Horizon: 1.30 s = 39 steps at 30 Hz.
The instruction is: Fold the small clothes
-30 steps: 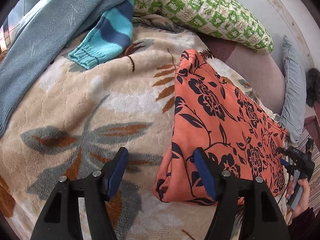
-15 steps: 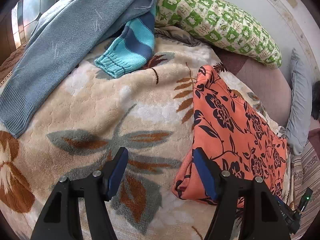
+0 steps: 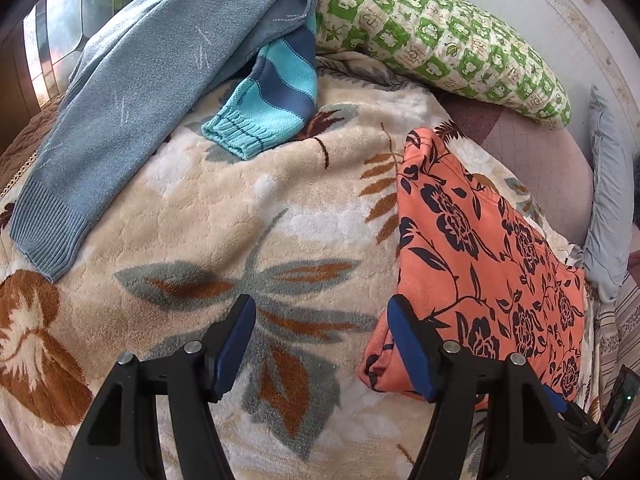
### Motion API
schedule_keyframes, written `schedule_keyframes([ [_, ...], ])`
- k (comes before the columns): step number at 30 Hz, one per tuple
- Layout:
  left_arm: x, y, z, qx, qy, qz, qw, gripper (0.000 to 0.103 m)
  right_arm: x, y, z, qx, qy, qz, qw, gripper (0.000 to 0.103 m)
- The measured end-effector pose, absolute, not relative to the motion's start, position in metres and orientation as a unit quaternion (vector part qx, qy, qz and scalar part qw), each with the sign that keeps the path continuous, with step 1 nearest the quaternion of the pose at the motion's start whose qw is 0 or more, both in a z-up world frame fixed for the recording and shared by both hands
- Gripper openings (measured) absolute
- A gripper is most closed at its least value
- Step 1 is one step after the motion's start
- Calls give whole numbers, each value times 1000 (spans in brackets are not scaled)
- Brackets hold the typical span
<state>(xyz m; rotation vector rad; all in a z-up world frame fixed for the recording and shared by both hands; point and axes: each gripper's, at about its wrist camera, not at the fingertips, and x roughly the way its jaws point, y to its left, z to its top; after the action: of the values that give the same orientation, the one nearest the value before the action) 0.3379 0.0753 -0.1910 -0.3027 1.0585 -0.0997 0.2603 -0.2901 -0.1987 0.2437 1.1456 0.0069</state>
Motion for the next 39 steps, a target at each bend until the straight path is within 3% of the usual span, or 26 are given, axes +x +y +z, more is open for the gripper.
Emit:
schedule_keyframes([
  [13,301,33,-155,-119,444,-67,885,72,179,-427,-169,350,379,-66,854,70],
  [16,290,9,-154,-98,430,-89,893,79,188,-417,-154,305,365,-70,877,70],
  [26,304,-26,-212,-48,524,-108,843,79,234,-400,-212,307,465,-51,829,69],
  [31,307,-23,-206,-64,524,-113,842,79,237,-400,-215,300,471,-48,828,70],
  [39,310,-19,-168,-71,462,-129,875,79,237,-401,-181,297,387,-30,872,70],
])
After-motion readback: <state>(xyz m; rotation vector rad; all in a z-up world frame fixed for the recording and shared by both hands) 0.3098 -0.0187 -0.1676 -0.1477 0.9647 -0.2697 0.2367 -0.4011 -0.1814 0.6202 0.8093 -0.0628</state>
